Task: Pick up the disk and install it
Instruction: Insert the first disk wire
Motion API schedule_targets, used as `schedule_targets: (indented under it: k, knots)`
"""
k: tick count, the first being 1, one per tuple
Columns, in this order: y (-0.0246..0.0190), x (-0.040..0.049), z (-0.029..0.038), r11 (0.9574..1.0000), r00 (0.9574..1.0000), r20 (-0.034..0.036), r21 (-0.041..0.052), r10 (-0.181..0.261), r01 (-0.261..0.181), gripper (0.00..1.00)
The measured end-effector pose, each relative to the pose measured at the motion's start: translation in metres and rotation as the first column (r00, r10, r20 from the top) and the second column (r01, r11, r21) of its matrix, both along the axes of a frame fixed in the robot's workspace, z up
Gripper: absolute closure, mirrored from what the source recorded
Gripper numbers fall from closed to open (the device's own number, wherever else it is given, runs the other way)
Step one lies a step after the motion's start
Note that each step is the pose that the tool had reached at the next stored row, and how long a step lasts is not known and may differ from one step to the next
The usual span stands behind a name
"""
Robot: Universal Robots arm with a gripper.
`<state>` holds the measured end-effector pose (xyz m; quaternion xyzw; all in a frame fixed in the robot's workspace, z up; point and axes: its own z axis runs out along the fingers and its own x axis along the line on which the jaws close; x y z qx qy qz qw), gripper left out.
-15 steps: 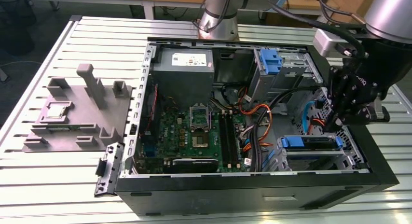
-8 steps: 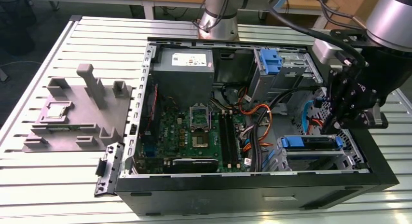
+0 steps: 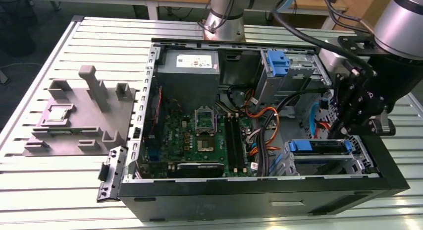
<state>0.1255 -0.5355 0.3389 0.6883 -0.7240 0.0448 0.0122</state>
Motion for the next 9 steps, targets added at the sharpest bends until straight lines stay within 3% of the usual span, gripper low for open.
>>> schedule_targets:
  k: [2,9]
  knots:
    - [-0.0012,-0.0006,-0.001,1.0,1.0,0.0003,0.0087,0.0,0.0,0.83]
    - [-0.0058,-0.0007,-0.0023,0.9999,0.9999,0.0003,0.0092,-0.013,0.013,0.83]
